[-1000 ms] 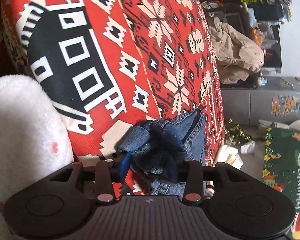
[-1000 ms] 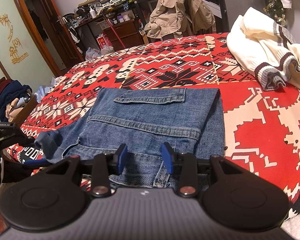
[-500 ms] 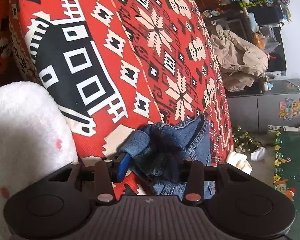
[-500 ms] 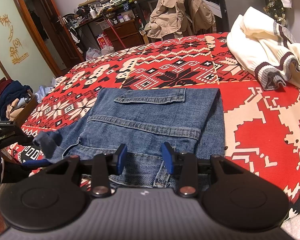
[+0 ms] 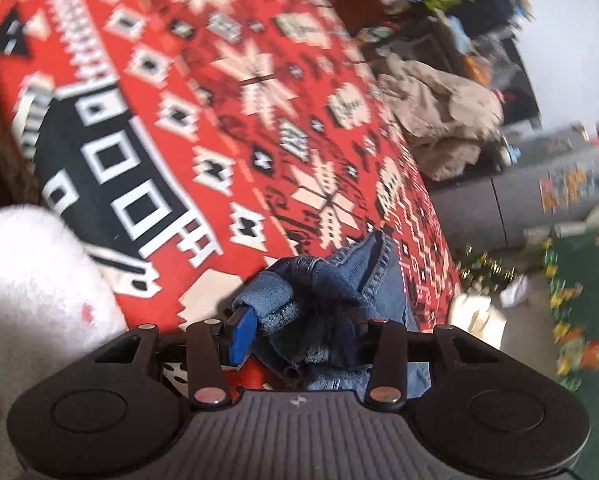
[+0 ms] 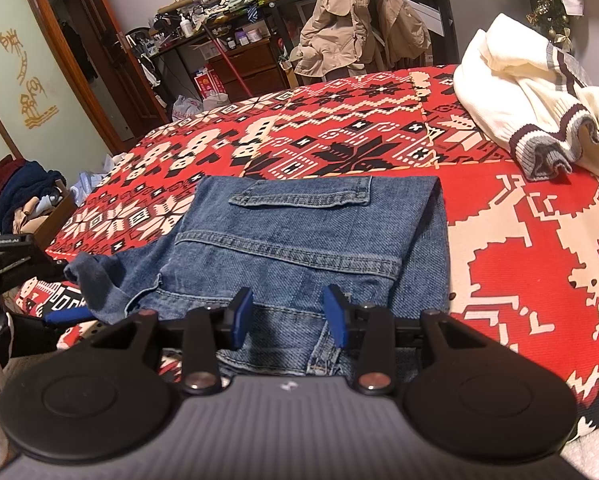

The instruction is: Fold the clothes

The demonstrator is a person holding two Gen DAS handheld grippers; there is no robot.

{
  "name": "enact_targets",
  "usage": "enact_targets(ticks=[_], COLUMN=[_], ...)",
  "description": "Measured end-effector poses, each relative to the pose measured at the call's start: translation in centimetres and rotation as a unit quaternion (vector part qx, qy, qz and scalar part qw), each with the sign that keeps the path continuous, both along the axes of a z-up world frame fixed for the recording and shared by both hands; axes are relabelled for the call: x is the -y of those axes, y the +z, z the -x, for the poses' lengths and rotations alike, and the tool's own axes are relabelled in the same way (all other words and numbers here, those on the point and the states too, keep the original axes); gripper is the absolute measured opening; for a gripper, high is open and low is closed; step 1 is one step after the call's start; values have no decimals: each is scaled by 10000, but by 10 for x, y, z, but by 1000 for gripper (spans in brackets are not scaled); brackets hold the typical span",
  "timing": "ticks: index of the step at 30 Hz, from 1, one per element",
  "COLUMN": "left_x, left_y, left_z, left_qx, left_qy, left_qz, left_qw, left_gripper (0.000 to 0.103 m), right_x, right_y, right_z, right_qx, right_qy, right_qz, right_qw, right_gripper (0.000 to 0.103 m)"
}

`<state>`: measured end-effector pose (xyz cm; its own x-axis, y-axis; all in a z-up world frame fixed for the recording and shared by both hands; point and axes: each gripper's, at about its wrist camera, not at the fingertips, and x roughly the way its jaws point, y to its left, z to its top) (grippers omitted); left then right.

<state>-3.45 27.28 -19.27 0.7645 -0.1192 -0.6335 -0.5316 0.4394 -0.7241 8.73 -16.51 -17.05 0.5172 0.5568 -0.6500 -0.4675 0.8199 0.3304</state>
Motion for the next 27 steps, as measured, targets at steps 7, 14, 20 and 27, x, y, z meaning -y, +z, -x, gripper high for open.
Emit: enact_targets(ticks=[7,14,20,27], left_x=[1,-1,-4,-14], left_y=[-2,-11,-16,-13], left_z=[-2,-8,-15,-9], left_qx=[325,111,-252,-730], left_qy=[-151,-12,119,-83], left_qz=[286,409,305,131], left_qw=[9989,9991,9991,9972], left_gripper=[41,39,6,7], right_x=[-1,-1,-2,-2], right_y=[0,0,-1,-1], right_z=[1,1,1,0], right_qx=[12,25,28,27], right_qy=[13,24,29,43], right_qz=[2,10,13,8], right_qw=[10000,10000,10000,10000], right_gripper=[45,46,47,47])
